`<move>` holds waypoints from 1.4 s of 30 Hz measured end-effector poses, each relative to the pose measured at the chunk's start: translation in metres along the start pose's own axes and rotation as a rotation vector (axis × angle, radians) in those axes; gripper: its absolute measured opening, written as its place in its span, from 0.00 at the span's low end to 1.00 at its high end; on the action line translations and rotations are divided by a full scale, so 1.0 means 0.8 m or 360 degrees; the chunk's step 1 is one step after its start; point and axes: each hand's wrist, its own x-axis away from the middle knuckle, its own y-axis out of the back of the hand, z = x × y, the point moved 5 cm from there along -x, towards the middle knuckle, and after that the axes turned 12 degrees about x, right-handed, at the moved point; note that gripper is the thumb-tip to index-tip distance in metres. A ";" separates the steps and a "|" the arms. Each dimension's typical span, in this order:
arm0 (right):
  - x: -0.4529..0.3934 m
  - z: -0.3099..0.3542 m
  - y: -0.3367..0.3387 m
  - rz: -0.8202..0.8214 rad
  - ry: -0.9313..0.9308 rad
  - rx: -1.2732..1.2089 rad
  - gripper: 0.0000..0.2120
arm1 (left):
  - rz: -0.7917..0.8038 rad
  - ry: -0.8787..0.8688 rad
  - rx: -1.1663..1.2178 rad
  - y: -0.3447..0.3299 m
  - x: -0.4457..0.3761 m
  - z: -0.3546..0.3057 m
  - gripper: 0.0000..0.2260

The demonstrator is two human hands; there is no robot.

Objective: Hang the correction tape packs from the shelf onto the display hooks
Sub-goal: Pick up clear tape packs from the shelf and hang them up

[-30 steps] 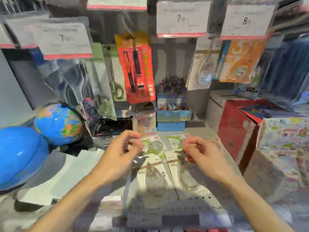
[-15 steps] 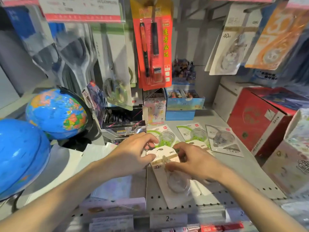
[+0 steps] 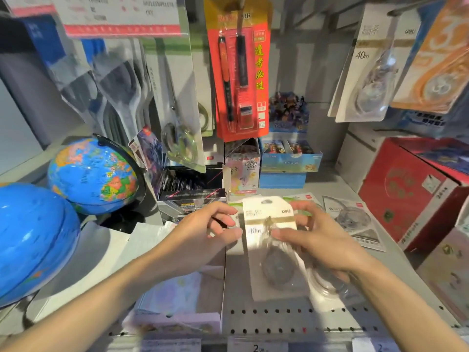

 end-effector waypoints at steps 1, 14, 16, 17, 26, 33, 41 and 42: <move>-0.002 0.003 0.006 -0.0062 0.0022 -0.0097 0.30 | 0.0001 0.0023 0.0028 -0.003 -0.002 -0.003 0.19; -0.016 0.050 0.021 -0.0255 0.0279 -0.0288 0.23 | 0.0093 -0.0017 0.0754 -0.035 -0.026 -0.029 0.26; -0.014 0.053 0.031 -0.0223 0.0310 -0.0100 0.21 | 0.0056 -0.0025 0.0702 -0.029 -0.028 -0.028 0.24; -0.013 0.052 0.038 -0.0220 0.0306 0.0007 0.21 | 0.0050 -0.0019 0.0667 -0.027 -0.029 -0.028 0.23; 0.024 -0.037 0.082 -0.0075 -0.0208 0.1162 0.20 | 0.0193 0.0099 0.0354 -0.048 -0.044 -0.016 0.20; 0.029 -0.067 0.075 -0.0014 -0.0434 0.1025 0.36 | 0.0288 0.0127 0.0294 -0.064 -0.050 -0.012 0.21; 0.031 -0.065 0.068 -0.0138 -0.0440 0.0474 0.32 | 0.0183 0.0076 0.0373 -0.048 -0.040 -0.027 0.20; 0.031 -0.063 0.065 -0.0139 -0.0430 0.0406 0.32 | 0.0161 0.0071 0.0379 -0.045 -0.039 -0.030 0.19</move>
